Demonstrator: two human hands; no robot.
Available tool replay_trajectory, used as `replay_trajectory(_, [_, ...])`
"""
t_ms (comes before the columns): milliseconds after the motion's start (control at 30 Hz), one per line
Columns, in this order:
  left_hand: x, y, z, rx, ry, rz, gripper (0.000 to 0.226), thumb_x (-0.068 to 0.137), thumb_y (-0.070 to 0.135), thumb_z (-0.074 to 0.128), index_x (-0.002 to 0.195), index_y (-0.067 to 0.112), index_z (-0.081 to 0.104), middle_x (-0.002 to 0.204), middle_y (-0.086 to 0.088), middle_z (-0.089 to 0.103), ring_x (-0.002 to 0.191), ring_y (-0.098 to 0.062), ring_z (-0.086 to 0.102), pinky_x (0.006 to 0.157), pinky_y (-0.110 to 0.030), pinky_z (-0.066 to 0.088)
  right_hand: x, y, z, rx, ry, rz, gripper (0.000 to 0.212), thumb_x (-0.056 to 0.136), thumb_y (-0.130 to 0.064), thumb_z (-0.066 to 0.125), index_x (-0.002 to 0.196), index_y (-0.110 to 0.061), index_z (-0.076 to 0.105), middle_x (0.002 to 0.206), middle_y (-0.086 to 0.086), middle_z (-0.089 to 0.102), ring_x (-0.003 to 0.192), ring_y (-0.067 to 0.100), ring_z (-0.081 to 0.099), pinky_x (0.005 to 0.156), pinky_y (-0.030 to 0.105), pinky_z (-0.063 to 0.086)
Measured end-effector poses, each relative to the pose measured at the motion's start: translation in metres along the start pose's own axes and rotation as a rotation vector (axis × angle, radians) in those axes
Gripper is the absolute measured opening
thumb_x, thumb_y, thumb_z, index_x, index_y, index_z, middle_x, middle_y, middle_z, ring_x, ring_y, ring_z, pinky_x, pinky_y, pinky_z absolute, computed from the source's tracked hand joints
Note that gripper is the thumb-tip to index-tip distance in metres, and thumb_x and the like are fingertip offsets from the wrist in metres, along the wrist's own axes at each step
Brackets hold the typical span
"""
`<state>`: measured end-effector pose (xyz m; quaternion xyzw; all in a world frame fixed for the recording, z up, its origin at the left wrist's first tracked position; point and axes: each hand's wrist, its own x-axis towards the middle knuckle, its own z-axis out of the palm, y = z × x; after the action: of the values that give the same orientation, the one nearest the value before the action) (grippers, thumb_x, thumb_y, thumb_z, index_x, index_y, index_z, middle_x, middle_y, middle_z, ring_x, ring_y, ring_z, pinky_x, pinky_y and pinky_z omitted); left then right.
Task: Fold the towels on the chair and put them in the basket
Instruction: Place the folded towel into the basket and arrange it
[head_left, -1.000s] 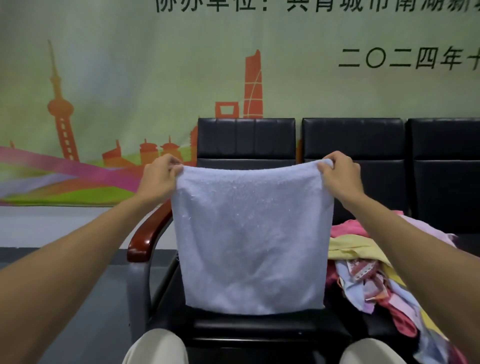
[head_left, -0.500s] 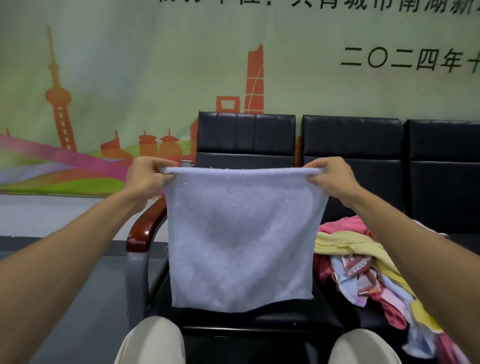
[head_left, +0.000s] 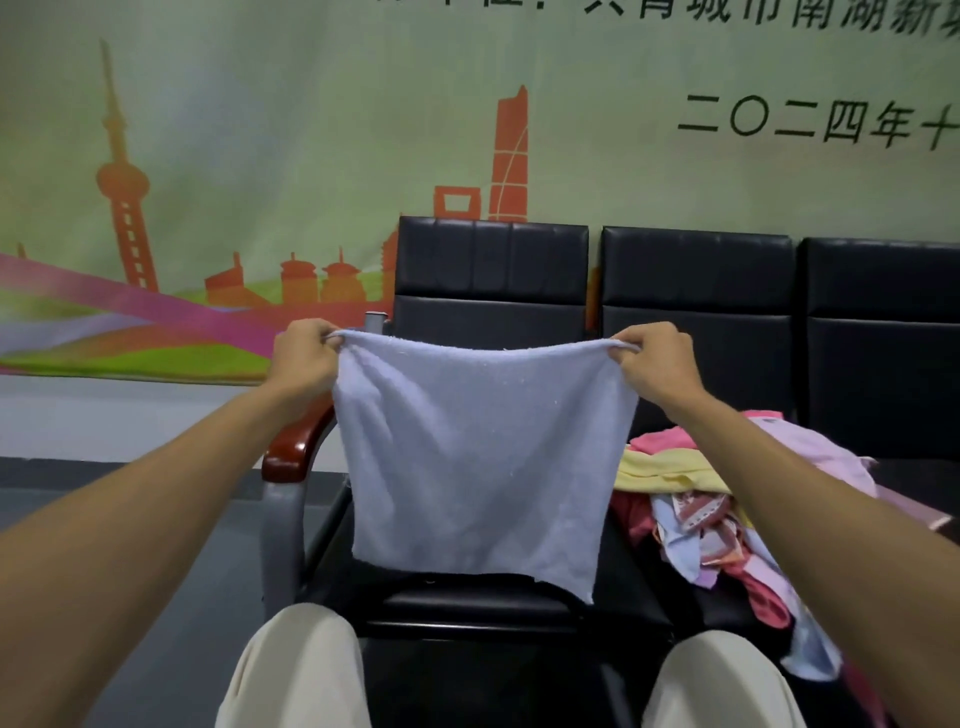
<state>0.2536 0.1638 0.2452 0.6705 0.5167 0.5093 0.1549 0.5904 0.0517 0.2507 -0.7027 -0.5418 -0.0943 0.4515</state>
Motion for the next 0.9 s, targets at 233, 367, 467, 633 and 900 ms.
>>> replay_trajectory(233, [0.017,-0.001,0.008,-0.066,0.038,-0.071,0.018,0.097,0.012,0.055,0.087,0.002,0.066,0.088,-0.012,0.06,0.085,-0.021,0.051,0.075,-0.033,0.04,0.006,0.003,-0.013,0.031,0.155,-0.028,0.011,0.084,-0.019,0.073,0.093,-0.014,0.077,0.085,0.004,0.072,0.08,0.017,0.064,0.067,0.025,0.05])
replay_trajectory(367, [0.02,-0.024,0.03,0.302,0.03,0.076,0.021,0.098,0.023,0.051,0.085,0.011,0.062,0.092,-0.02,0.065,0.09,-0.039,0.06,0.074,-0.044,0.048,0.011,0.023,0.011,-0.071,0.133,0.075,0.012,0.08,-0.031,0.075,0.088,-0.022,0.077,0.084,0.003,0.071,0.083,0.022,0.064,0.073,0.04,0.056])
replay_trajectory(467, [0.024,-0.058,0.065,0.164,-0.024,-0.031,0.022,0.098,0.022,0.051,0.08,0.011,0.057,0.093,-0.022,0.066,0.083,-0.04,0.063,0.07,-0.043,0.052,0.012,0.048,0.044,-0.085,0.046,0.161,0.009,0.084,-0.026,0.07,0.089,-0.022,0.076,0.083,0.003,0.067,0.082,0.025,0.062,0.073,0.038,0.053])
replay_trajectory(633, [0.022,-0.102,0.14,-0.278,-0.091,-0.35,0.021,0.102,0.018,0.044,0.085,0.011,0.054,0.083,-0.014,0.061,0.064,-0.026,0.069,0.064,-0.036,0.059,0.023,0.095,0.114,-0.091,-0.09,0.24,0.037,0.079,0.002,0.048,0.089,-0.02,0.075,0.085,0.011,0.07,0.085,0.032,0.064,0.073,0.037,0.055])
replay_trajectory(900, [0.041,-0.183,0.245,-0.14,-0.07,-0.445,0.015,0.098,0.018,0.046,0.091,0.01,0.057,0.097,-0.015,0.066,0.096,-0.033,0.062,0.088,-0.046,0.052,0.049,0.162,0.229,-0.123,-0.242,0.258,0.03,0.084,-0.001,0.049,0.085,-0.017,0.075,0.079,0.009,0.065,0.082,0.032,0.063,0.074,0.038,0.051])
